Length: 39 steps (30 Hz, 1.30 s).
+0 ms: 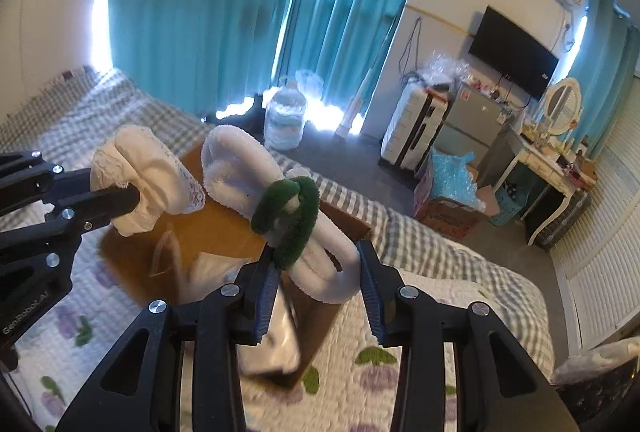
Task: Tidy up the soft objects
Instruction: 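Carry the sock and glove over the box and release both, then grasp the blue Vinda tissue pack with the right gripper while the left grasps a white glove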
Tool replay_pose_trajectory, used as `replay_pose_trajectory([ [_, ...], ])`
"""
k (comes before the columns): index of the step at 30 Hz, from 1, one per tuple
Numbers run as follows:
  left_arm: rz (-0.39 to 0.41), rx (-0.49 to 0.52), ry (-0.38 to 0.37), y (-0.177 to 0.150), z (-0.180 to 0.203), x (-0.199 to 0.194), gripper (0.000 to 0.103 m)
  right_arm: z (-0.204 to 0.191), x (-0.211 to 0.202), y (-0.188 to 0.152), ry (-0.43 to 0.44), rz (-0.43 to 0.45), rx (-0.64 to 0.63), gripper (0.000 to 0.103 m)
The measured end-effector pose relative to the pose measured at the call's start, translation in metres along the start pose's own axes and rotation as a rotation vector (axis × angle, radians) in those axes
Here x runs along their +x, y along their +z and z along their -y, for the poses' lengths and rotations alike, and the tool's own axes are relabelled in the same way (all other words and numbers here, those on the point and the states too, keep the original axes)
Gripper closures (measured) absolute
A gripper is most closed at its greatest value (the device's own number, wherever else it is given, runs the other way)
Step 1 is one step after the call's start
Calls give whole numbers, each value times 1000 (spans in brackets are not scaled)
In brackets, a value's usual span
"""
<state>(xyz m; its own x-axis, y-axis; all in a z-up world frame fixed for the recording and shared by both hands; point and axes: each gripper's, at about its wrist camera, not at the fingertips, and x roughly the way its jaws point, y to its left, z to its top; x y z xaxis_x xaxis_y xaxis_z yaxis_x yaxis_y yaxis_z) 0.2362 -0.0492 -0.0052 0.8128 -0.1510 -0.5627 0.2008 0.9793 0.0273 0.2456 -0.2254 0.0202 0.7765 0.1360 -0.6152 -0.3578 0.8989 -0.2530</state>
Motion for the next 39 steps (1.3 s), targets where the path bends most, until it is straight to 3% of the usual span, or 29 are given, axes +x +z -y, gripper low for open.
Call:
replay_pose_trajectory([
  [5,-27,15,13,-8,-4,38,89,8,55,1,34,-40,25,63],
  [8,-31,27,-3,-15,-1,46,83,10,73,0,54,-35,62,56],
  [10,-36,35,-11,-16,2,47,82,14,75,0,72,-4,74,38],
  [11,-42,30,-10,-16,3,47,77,16,74,-1,71,10,82,34],
  [13,-40,14,-1,-15,4,43,47,17,70,-1,66,33,97,27],
  [15,-13,3,31,-13,5,33,41,19,61,-1,55,51,109,20],
  [21,27,-2,63,0,7,-17,34,29,7,2,-10,112,110,15],
  [26,112,16,132,10,18,-87,25,34,-63,4,-44,158,100,10],
  [30,152,-23,123,11,15,-133,21,31,-122,-3,-69,201,81,0],
  [32,152,-42,120,7,15,-150,21,27,-150,-11,-64,218,68,0],
  [39,122,-39,122,-33,26,-161,21,3,-186,-53,-13,188,43,0],
])
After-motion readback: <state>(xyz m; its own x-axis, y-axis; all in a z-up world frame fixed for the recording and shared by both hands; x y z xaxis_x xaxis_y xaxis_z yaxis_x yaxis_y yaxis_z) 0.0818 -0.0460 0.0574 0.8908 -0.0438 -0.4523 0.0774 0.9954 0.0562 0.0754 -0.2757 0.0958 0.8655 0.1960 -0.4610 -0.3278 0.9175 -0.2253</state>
